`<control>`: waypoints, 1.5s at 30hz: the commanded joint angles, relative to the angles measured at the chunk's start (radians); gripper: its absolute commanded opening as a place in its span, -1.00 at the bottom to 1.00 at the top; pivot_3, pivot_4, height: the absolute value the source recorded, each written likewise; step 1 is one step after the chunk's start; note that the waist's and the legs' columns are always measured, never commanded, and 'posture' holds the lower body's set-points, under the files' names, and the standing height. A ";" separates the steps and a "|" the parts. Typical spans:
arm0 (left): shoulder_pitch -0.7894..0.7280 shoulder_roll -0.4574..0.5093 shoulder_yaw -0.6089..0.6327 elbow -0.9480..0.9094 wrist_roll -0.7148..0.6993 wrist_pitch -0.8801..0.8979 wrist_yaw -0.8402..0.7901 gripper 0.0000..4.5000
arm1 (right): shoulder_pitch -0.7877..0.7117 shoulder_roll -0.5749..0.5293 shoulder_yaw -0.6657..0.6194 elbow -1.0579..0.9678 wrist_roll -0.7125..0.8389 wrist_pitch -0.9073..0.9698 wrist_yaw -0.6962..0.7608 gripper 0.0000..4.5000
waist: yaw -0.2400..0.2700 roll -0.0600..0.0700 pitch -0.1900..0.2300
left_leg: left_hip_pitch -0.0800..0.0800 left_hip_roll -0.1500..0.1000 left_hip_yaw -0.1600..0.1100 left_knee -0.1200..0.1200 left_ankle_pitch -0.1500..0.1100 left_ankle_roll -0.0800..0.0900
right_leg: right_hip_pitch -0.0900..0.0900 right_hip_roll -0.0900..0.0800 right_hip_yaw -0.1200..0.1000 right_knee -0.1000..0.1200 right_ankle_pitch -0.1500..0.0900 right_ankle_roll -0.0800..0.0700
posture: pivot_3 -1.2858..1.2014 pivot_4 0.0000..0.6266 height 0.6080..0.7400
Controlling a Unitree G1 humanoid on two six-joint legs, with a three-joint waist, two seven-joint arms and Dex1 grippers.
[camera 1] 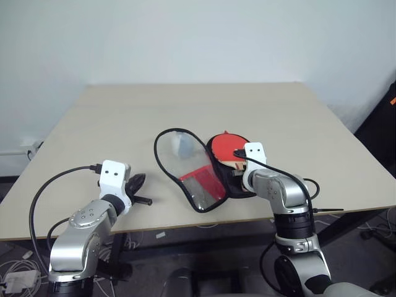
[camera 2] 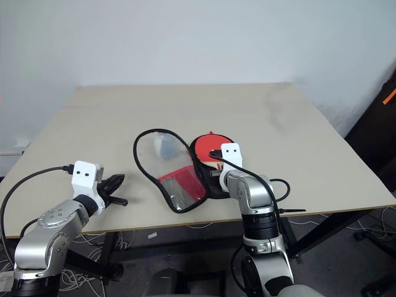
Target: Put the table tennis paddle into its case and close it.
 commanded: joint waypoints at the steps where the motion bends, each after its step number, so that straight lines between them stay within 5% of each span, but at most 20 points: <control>1: -0.012 0.001 0.011 -0.043 0.000 -0.002 0.009 -1.00 | -0.019 0.015 0.002 -0.024 0.003 -0.003 0.001 -0.35 | 0.000 0.000 0.000 | 0.000 0.000 0.000 0.000 0.000 0.000 | 0.000 0.000 0.000 0.000 0.000 0.000 | 0.03 -1.00 0.36; 10: -0.005 -0.004 0.011 -0.044 -0.001 -0.002 0.012 -1.00 | -0.020 -0.004 -0.019 -0.059 0.033 0.023 0.051 0.99 | 0.000 0.000 0.000 | 0.000 0.000 0.000 0.000 0.000 0.000 | 0.000 0.000 -0.001 0.000 0.000 0.000 | 0.03 -1.00 0.36; 24: -0.051 -0.040 -0.014 0.075 0.018 -0.022 0.022 -1.00 | -0.133 -0.483 0.012 -0.158 0.201 -0.133 0.503 0.99 | 0.001 0.001 0.001 | 0.000 -0.001 0.000 0.000 0.000 0.000 | 0.000 -0.001 -0.001 -0.001 -0.002 -0.002 | 0.03 -1.00 0.36; 30: -0.186 -0.147 -0.112 0.193 0.041 -0.012 0.058 -1.00 | -0.159 -0.518 0.005 -0.110 0.193 -0.189 0.514 0.99 | 0.002 0.001 0.000 | -0.001 -0.003 0.000 0.001 0.000 0.000 | 0.001 -0.001 -0.002 -0.001 -0.001 -0.002 | 0.03 -1.00 0.36; 39: -0.334 -0.274 -0.104 0.038 -0.344 0.287 -0.069 -1.00 | -0.139 -0.522 -0.005 -0.080 0.182 -0.200 0.489 0.99 | 0.000 0.001 0.000 | -0.008 -0.003 -0.003 0.005 0.001 0.002 | 0.000 0.001 -0.004 -0.001 0.000 0.001 | 0.03 -1.00 0.36; 45: -0.391 -0.333 -0.224 0.120 -0.297 0.300 -0.019 -1.00 | -0.164 -0.540 -0.035 -0.020 0.168 -0.234 0.474 0.99 | 0.004 0.001 0.000 | -0.008 -0.005 -0.005 0.007 0.003 0.006 | 0.002 0.000 -0.006 -0.001 -0.001 0.002 | 0.03 -1.00 0.36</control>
